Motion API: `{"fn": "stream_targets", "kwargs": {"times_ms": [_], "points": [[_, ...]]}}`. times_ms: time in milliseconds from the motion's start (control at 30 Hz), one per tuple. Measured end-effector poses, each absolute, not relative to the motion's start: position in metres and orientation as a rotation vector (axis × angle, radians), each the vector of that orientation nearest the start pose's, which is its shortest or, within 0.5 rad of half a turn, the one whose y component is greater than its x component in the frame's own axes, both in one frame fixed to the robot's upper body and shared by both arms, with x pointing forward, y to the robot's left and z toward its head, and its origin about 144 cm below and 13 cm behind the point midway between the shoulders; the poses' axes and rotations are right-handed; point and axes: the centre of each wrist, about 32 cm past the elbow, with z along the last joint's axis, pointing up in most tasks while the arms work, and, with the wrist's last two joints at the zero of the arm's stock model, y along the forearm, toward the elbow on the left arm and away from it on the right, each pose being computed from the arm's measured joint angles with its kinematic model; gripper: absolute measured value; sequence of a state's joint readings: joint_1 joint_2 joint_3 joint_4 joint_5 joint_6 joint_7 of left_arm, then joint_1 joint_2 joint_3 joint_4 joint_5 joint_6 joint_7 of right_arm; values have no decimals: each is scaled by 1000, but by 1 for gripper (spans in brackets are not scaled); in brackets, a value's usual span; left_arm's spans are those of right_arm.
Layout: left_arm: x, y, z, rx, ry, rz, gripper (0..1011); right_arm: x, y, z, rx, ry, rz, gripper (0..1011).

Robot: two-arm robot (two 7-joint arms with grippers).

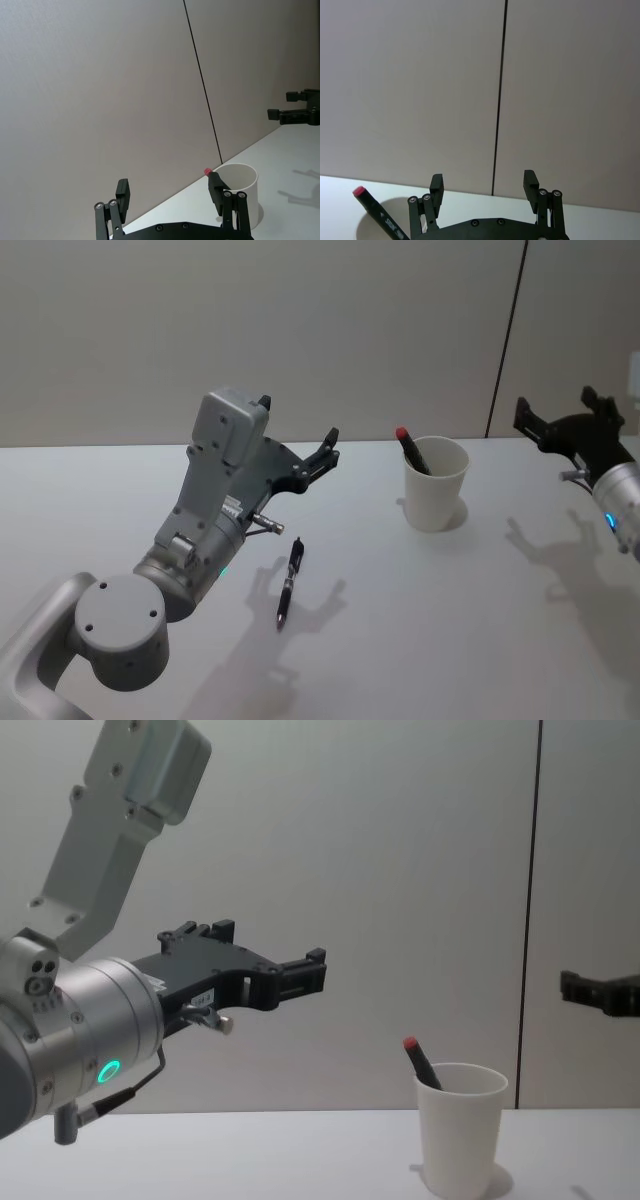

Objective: Place the pen into the pen holder.

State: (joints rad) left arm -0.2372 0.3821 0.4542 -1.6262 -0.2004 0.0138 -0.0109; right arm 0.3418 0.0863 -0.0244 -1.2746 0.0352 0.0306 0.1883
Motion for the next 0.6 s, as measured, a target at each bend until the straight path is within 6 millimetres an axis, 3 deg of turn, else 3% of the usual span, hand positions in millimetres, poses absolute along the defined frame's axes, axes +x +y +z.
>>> {"fn": "stream_targets", "kwargs": {"times_ms": [600], "points": [[492,198,1204,61,-268,1124,1000,528,-280,1176,-174,-3,-1403,1001]]}}
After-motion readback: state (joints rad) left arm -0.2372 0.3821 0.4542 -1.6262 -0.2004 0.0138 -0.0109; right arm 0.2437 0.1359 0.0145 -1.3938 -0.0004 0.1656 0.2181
